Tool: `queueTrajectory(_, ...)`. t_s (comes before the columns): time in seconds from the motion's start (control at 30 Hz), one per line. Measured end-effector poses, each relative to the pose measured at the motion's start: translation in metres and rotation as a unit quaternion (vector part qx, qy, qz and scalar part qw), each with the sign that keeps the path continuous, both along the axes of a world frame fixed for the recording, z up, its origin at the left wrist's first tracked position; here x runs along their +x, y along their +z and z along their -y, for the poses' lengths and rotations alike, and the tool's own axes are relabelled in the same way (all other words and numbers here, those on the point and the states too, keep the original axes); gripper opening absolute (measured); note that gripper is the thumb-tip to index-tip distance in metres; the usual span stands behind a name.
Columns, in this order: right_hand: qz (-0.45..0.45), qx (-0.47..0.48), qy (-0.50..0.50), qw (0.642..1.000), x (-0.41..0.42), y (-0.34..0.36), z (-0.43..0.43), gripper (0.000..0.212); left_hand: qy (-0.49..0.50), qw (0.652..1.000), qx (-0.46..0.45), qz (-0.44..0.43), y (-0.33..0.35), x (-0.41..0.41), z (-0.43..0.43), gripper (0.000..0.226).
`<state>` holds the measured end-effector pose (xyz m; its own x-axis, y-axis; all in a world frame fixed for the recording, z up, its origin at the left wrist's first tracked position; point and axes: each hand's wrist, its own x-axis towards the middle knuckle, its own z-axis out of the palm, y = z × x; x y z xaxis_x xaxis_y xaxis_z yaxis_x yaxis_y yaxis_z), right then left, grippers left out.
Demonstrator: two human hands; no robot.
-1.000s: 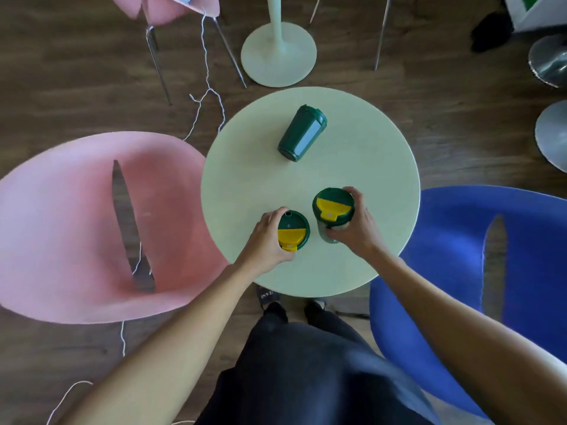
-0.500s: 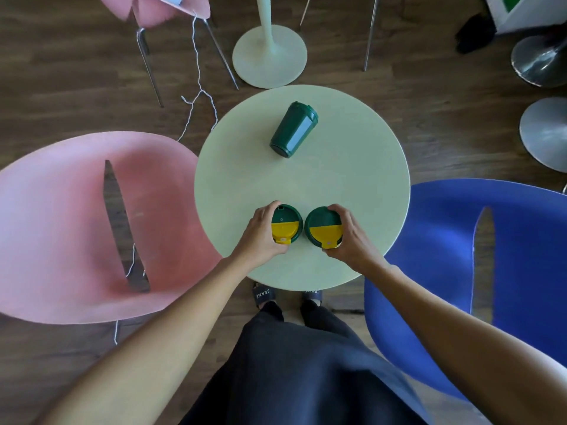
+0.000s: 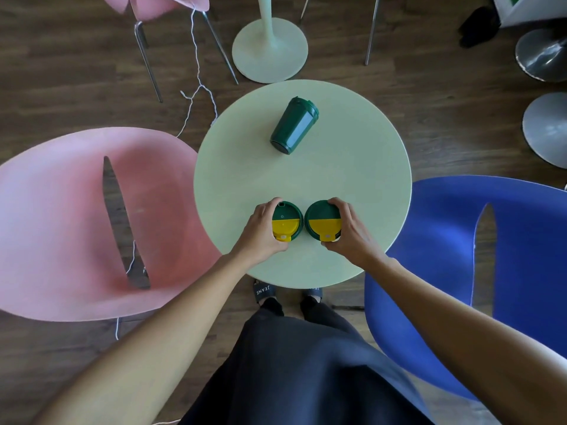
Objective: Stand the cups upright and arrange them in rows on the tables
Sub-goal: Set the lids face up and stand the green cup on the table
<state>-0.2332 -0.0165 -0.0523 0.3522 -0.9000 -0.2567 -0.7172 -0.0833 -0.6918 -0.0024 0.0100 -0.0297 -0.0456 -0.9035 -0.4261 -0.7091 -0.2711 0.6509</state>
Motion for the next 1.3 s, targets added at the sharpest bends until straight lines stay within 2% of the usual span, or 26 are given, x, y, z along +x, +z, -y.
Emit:
queueTrajectory(0.27,-0.014,0.054,0.001,0.998,-0.001,0.008,-0.001,0.104,0.011,0.999,0.017,-0.032,-0.003,0.000,-0.002,0.099)
queueTrajectory(0.3,-0.003,0.065,-0.009,0.998,0.000,0.010,-0.003,0.100,0.020,0.999,0.025,-0.043,-0.002,0.000,-0.002,0.100)
queueTrajectory(0.37,0.036,0.076,-0.041,0.996,0.001,0.015,-0.004,0.079,0.037,0.996,0.042,-0.065,0.000,0.001,0.000,0.103)
queueTrajectory(0.47,0.065,0.087,-0.072,0.991,0.001,0.019,0.000,0.051,0.017,0.996,0.064,-0.063,0.002,0.003,0.000,0.111)
queueTrajectory(0.63,0.065,0.110,-0.089,0.988,0.002,0.022,0.008,0.045,-0.003,1.000,0.011,-0.025,0.002,0.001,-0.002,0.099)
queueTrajectory(0.83,0.066,0.134,-0.083,0.985,0.001,0.025,0.013,0.043,-0.016,0.999,0.030,-0.035,0.004,0.006,0.003,0.099)
queueTrajectory(0.9,0.064,0.137,-0.093,0.984,0.003,0.025,0.018,0.041,-0.002,0.996,0.058,-0.068,0.006,0.009,0.006,0.091)
queueTrajectory(1.03,0.064,0.117,-0.157,0.979,0.021,0.026,0.061,0.038,0.068,0.989,0.065,-0.116,0.005,0.012,0.014,0.048)
queueTrajectory(1.17,0.048,0.125,-0.185,0.973,0.052,0.024,0.131,0.042,0.134,0.974,0.100,-0.153,0.003,0.018,0.027,0.043)
queueTrajectory(1.3,0.079,0.186,-0.249,0.947,0.083,0.015,0.200,0.052,0.155,0.962,0.144,-0.174,0.002,0.021,0.036,0.044)
